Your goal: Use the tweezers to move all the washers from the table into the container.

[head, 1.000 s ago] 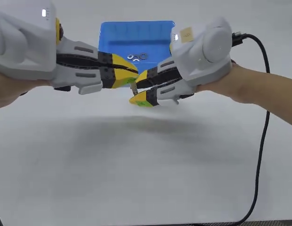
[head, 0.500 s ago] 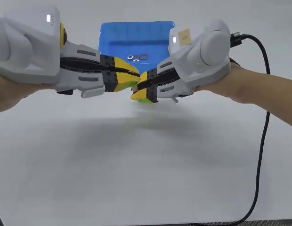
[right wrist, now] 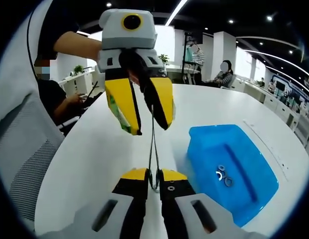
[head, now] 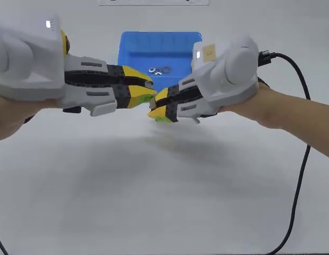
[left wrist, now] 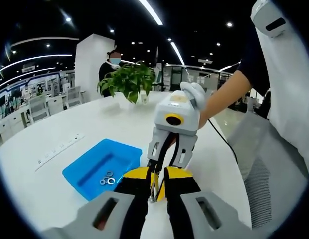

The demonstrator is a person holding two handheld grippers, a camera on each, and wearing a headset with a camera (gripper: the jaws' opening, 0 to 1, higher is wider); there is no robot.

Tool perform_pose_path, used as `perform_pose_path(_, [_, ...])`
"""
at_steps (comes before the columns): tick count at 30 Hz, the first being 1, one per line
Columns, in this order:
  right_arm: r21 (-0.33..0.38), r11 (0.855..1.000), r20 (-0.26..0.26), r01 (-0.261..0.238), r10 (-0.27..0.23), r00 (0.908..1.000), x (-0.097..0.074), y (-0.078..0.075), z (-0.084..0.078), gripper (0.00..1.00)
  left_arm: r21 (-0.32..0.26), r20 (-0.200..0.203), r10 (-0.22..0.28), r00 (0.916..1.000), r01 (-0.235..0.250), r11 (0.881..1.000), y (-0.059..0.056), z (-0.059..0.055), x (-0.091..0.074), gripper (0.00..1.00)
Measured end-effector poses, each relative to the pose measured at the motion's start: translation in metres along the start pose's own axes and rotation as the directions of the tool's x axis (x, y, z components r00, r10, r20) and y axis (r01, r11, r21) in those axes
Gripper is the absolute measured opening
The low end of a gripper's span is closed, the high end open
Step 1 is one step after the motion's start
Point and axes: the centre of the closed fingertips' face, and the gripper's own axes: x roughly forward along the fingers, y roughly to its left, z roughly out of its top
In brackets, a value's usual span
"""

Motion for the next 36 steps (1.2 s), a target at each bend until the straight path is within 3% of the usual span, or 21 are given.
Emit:
perform_pose_path(4, [-0.001,1.000,-0.001,0.006,-0.006,1.0000,-0.001,0.003,0.004,0.09,-0.011,0.043,0.038,0.9984,-0.037,0.999,0.002,0.010,-0.008,0.22])
perform_pose_path(7, [0.001,1.000,0.004,0.013,-0.013,0.9999,-0.004,0.004,0.008,0.09,-0.020,0.050,0.065,0.9966,-0.065,0.998,0.003,0.012,-0.012,0.27])
perform_pose_path(10, [0.002,1.000,0.009,0.020,-0.020,0.9998,-0.008,0.005,0.012,0.09,-0.035,0.041,0.085,0.9955,-0.084,0.996,0.009,0.004,-0.021,0.33])
perform_pose_path(13, [0.003,1.000,0.017,0.030,-0.030,0.9994,-0.012,0.005,0.017,0.09,-0.078,0.079,0.092,0.9926,-0.085,0.993,0.005,0.005,-0.029,0.40])
perform_pose_path(15, [0.006,0.999,0.026,0.039,-0.039,0.9989,-0.017,0.005,0.022,0.09,-0.068,0.067,0.099,0.9928,-0.094,0.993,0.004,0.001,-0.033,0.42])
perform_pose_path(17, [0.015,0.999,0.038,0.049,-0.050,0.9980,-0.021,0.004,0.026,0.09,-0.031,0.016,0.105,0.9944,-0.104,0.994,0.004,-0.009,-0.041,0.43])
perform_pose_path(23, [0.015,0.998,0.052,0.066,-0.066,0.9965,-0.032,0.002,0.037,0.09,-0.086,0.077,0.127,0.9890,-0.120,0.989,-0.008,-0.005,-0.052,0.56])
perform_pose_path(25, [0.000,0.997,0.039,0.072,-0.072,0.9967,-0.036,0.001,0.039,0.09,-0.124,0.084,0.122,0.9890,-0.111,0.986,-0.010,-0.012,-0.054,0.60])
perform_pose_path(28, [0.000,0.996,0.048,0.084,-0.084,0.9953,-0.043,-0.002,0.047,0.09,-0.108,0.064,0.138,0.9884,-0.131,0.985,-0.009,-0.021,-0.058,0.63])
perform_pose_path(31, [0.004,0.994,0.065,0.108,-0.109,0.9920,-0.050,-0.010,0.056,0.09,-0.111,0.069,0.151,0.9861,-0.143,0.984,-0.009,-0.022,-0.064,0.69])
perform_pose_path(36, [0.065,0.985,0.120,0.163,-0.170,0.9781,-0.064,-0.033,0.071,0.09,-0.125,0.086,0.212,0.9735,-0.200,0.972,-0.003,-0.024,-0.076,0.79])
